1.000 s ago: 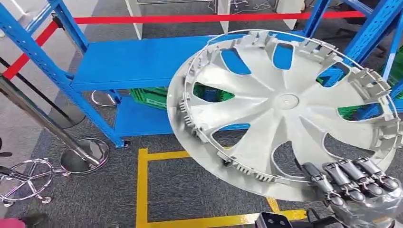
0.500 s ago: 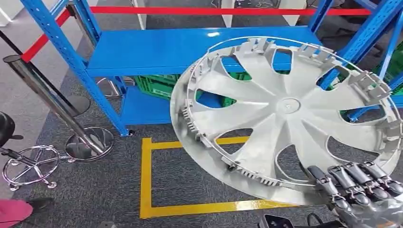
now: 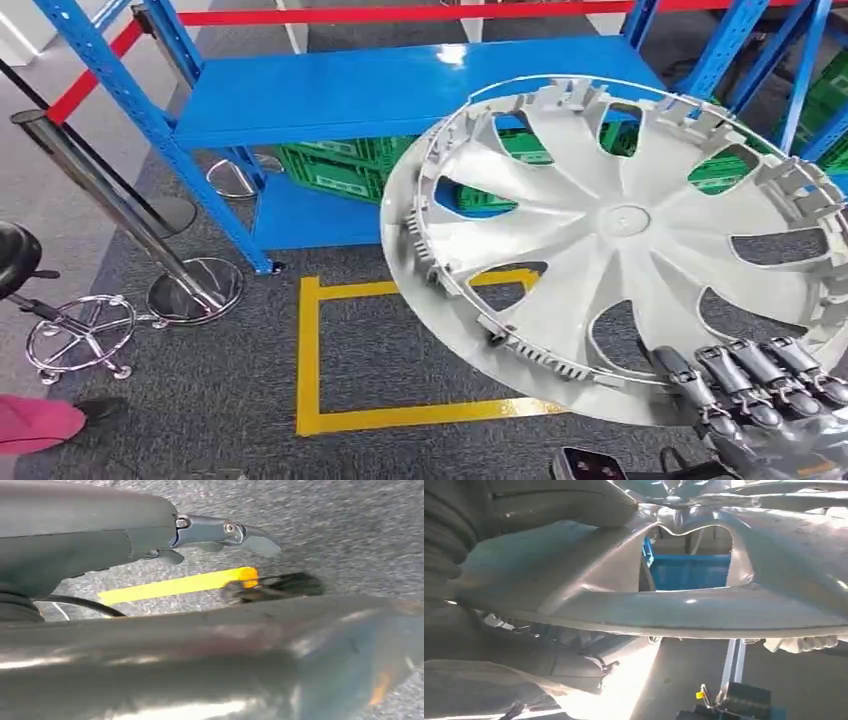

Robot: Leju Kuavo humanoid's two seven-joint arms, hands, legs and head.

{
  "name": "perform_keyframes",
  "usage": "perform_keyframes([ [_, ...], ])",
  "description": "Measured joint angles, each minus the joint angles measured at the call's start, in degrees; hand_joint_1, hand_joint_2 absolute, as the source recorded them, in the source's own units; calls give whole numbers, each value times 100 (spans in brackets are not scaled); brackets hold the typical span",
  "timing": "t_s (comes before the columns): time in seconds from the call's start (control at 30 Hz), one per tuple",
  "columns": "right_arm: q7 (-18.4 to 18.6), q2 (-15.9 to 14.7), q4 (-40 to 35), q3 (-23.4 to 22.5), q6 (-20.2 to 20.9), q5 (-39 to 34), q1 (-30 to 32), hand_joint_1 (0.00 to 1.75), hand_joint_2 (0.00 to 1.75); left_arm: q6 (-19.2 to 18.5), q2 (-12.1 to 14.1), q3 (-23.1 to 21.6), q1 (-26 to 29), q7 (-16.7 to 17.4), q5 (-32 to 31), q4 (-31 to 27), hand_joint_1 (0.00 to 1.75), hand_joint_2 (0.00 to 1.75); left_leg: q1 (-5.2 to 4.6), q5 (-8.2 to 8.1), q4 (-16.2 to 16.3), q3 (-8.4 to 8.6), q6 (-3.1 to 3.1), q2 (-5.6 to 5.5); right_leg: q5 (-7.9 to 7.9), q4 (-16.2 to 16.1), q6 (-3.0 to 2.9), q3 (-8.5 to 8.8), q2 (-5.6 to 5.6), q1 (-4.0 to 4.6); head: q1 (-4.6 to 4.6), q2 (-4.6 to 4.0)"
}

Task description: Take the parts from the cabinet and place them on the table.

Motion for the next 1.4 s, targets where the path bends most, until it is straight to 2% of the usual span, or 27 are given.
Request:
perform_keyframes([
  [0.03,0,4,0,-4,0,0,1,175,175,0,2,0,1,0,9,0,0,0,-4,169,-144,168,32,-1,28,46,-4,-91,5,15,2,0],
  [0.1,0,7,0,-22,0,0,4,175,175,-2,7,0,-1,-2,9,0,0,0,-48,530,-1096,796,189,-17,64,100,-7,-188,15,64,2,0],
  [0.13,0,7,2,-31,0,2,6,175,175,-2,42,0,-1,-2,13,2,0,0,-105,550,-1571,1051,343,-54,85,109,-11,-222,6,32,18,0],
  [0.17,0,11,2,-35,0,0,-4,175,175,-15,59,-2,1,-2,20,0,0,0,-101,504,-1762,1159,379,-43,117,121,10,-263,-2,76,44,2],
  [0.3,0,24,-4,-61,0,0,11,175,175,-17,70,-2,8,-13,24,0,0,0,-151,746,-2001,1051,382,-40,316,48,150,-358,-11,24,31,0],
  [0.37,0,26,-4,-74,0,0,35,175,175,-24,50,-2,-24,-39,26,0,0,0,-82,832,-2185,1080,427,-32,-160,327,179,-571,47,9,57,0],
  [0.43,0,26,-4,-81,0,-2,33,175,175,-31,31,-4,-25,-59,24,-2,0,0,-72,891,-2128,938,405,-17,-693,1221,232,-815,56,-15,74,0],
  [0.5,-2,35,-4,-109,0,0,50,175,175,-33,2,-9,-23,-77,24,-2,0,0,-47,931,-2010,768,365,12,-797,1793,296,-904,55,-43,70,0],
  [0.53,-2,35,-4,-111,0,0,56,175,175,-33,-9,-9,-26,-81,24,-2,0,0,-21,949,-1939,681,338,21,-636,1703,334,-781,53,-64,74,0],
  [0.6,-2,35,-4,-111,0,0,54,175,175,-33,-22,-13,-31,-85,26,-2,0,0,50,986,-1781,480,277,24,-193,923,428,-247,47,-127,72,0],
  [0.63,0,35,-4,-114,0,0,47,175,175,-31,-20,-15,-37,-85,26,-2,0,0,66,1002,-1668,370,227,22,-238,407,506,49,51,-167,81,2],
  [0.67,-2,37,-7,-114,0,4,42,175,175,-22,7,-17,-35,-85,28,-2,0,0,47,1021,-1593,272,176,8,-371,179,495,229,67,-99,124,0],
  [0.7,-2,39,-18,-114,0,0,59,175,175,-20,-7,-24,-25,-85,28,-2,0,0,33,1068,-1566,251,146,0,-328,257,365,138,83,-105,107,2],
  [0.8,-2,48,-17,-127,0,4,66,175,175,-20,4,-31,1,-87,31,-2,0,0,41,1233,-1573,166,61,-13,-231,302,227,-96,68,-107,96,2],
  [0.83,-2,66,-20,-127,0,2,52,175,175,-20,4,-33,-8,-87,31,-2,0,0,61,1096,-1534,106,40,-12,-171,314,166,-117,45,-123,75,2],
  [0.87,-2,68,-20,-131,0,2,52,175,175,-22,0,-37,-6,-87,31,-2,0,0,63,721,-1347,65,7,-13,-98,314,99,-187,49,-119,39,4],
  [0.93,0,70,-17,-148,0,0,44,175,175,-22,-2,-46,-5,-87,31,-2,0,0,73,-7,-547,-36,-31,-12,55,316,61,-378,37,-95,11,2],
  [0.97,0,70,-15,-153,0,0,43,175,175,-24,-2,-50,-14,-87,31,-2,0,0,72,-203,-165,-60,-31,-12,132,318,57,-472,32,-84,-13,2],
  [1.03,0,70,-13,-162,0,0,36,175,175,-35,-2,-79,-24,-87,28,-2,0,0,68,-48,122,78,11,-13,294,322,42,-690,23,-49,-11,2],
  [1.1,0,70,-15,-175,0,0,36,175,175,-35,-4,-94,-26,-87,26,-2,0,0,35,414,-402,608,121,-16,455,322,46,-889,30,-7,-7,2],
  [1.13,0,72,-15,-186,0,0,36,175,175,-35,-4,-105,-36,-87,26,-2,0,0,0,447,-933,1022,205,-18,538,320,50,-965,40,5,-7,2],
  [1.17,0,72,-15,-190,0,0,39,175,175,-35,28,-120,-57,-87,24,-2,0,0,-48,192,-1557,1468,296,-18,602,319,60,-981,35,-9,2,2],
  [1.2,0,77,-15,-199,0,0,36,175,175,-37,22,-133,-70,-90,24,-4,0,0,-61,8,-2098,1750,290,-22,664,300,87,-986,23,-1,0,2],
  [1.23,0,83,-15,-201,0,2,36,175,175,-31,17,-138,-81,-96,24,-4,0,0,-90,80,-2025,1658,241,-23,725,227,118,-947,0,-33,9,2],
  [1.3,0,85,-17,-205,0,-2,33,175,175,-17,20,-140,-86,-122,24,-4,0,0,-135,212,-2070,1595,294,-22,896,108,205,-941,-5,-66,-57,2],
  [1.33,0,85,-17,-210,0,-2,37,175,175,-15,13,-142,-65,-138,33,-4,0,0,-72,361,-2172,1563,321,-14,909,130,248,-990,6,-52,-61,2],
  [1.4,0,85,-15,-234,0,-2,51,175,175,-15,9,-144,-60,-160,41,-4,0,0,-71,513,-2162,1379,395,24,352,580,256,-1244,50,-42,-28,2],
])
